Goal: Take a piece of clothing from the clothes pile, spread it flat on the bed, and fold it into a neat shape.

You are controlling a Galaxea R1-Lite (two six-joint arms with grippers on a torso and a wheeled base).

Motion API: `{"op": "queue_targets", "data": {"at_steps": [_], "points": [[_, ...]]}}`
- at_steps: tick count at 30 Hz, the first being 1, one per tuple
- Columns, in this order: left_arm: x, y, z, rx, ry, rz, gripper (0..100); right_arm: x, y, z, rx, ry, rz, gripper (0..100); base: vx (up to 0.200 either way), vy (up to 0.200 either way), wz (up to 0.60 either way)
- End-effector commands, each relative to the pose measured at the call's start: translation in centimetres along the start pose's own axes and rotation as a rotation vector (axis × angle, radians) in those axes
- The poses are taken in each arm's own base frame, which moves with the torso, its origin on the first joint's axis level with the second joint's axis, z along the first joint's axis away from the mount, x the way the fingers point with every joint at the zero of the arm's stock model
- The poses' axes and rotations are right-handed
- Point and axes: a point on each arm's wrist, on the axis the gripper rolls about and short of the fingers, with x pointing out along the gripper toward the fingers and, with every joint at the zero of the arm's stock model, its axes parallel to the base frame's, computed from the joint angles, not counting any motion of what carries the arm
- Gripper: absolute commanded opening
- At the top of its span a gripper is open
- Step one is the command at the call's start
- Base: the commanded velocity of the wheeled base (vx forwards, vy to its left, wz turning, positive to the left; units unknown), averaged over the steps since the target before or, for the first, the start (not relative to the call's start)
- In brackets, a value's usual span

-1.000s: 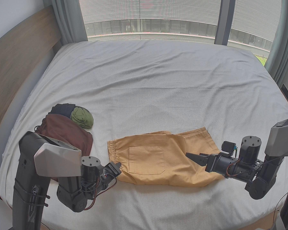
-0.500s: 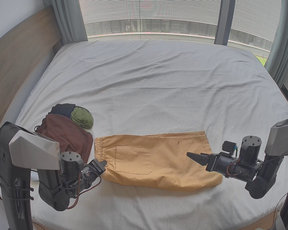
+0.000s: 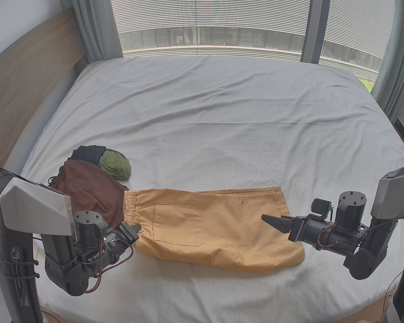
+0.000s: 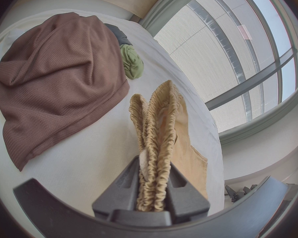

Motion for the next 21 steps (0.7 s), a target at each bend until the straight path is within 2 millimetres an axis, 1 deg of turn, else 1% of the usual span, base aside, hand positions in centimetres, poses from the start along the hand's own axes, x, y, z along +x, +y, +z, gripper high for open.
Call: {"op": "queue_targets", "data": {"at_steps": [1,5,6,8,10,15,21], "points": [[0.1,-0.8,0.0,0.015,-0.005,-0.032,0,0.0,-0.1,0.1,0.0,-0.003,-0.005,100,0.0,0.0,0.0],[0.1,-1.1,-0.3,0.029,-0.001,-0.04,0,-0.1,-0.3,0.2,0.001,-0.01,-0.01,100,0.0,0.0,0.0],[0.1,-1.7,-0.7,0.051,0.009,-0.058,0,-0.3,-0.7,0.6,0.003,-0.025,-0.021,100,0.0,0.0,0.0],[0.1,-2.1,-1.0,0.058,0.014,-0.074,0,-0.5,-1.1,1.0,0.003,-0.042,-0.033,100,0.0,0.0,0.0],[0.2,-2.4,-1.0,0.061,0.013,-0.084,0,-0.5,-1.2,1.2,0.003,-0.047,-0.035,100,0.0,0.0,0.0],[0.8,-4.1,-2.0,0.119,0.011,-0.139,0,-0.8,-2.1,1.8,0.002,-0.075,-0.062,100,0.0,0.0,0.0],[1.0,-5.5,-3.0,0.186,0.022,-0.193,0,-1.0,-2.7,2.5,0.004,-0.099,-0.074,100,0.0,0.0,0.0]]}}
